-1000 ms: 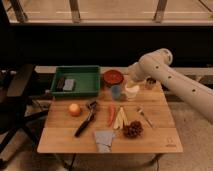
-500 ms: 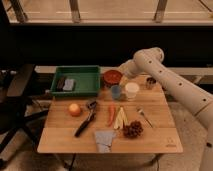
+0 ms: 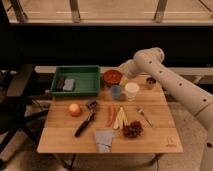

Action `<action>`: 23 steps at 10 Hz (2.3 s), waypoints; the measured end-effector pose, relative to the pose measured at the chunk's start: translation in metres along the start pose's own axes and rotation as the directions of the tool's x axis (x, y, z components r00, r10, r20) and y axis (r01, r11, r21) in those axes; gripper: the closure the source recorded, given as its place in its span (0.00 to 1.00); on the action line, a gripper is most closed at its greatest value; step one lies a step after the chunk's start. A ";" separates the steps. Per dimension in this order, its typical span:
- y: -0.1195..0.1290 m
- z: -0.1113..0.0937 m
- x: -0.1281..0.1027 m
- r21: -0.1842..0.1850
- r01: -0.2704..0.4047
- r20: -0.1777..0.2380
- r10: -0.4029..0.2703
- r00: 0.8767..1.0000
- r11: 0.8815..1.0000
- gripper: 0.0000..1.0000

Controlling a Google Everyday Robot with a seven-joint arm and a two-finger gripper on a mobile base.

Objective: Stack bowls into tray

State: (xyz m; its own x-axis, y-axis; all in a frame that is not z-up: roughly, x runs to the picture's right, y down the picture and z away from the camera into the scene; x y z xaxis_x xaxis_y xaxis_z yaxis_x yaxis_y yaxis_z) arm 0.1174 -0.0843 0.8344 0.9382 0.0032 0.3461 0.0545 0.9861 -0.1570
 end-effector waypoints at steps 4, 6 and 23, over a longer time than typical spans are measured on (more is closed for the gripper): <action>-0.033 0.040 0.007 0.012 0.175 0.047 -0.175 0.983 0.985 0.35; -0.039 0.053 0.015 0.003 0.258 0.036 -0.258 0.966 0.966 0.35; -0.031 0.108 0.072 -0.060 0.425 -0.121 -0.430 0.895 0.903 0.35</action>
State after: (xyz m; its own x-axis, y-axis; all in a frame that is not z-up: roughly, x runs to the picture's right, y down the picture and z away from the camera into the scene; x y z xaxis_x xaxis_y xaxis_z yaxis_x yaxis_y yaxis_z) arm 0.1461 -0.0962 0.9643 0.8576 -0.4408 0.2650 0.4687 0.8820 -0.0497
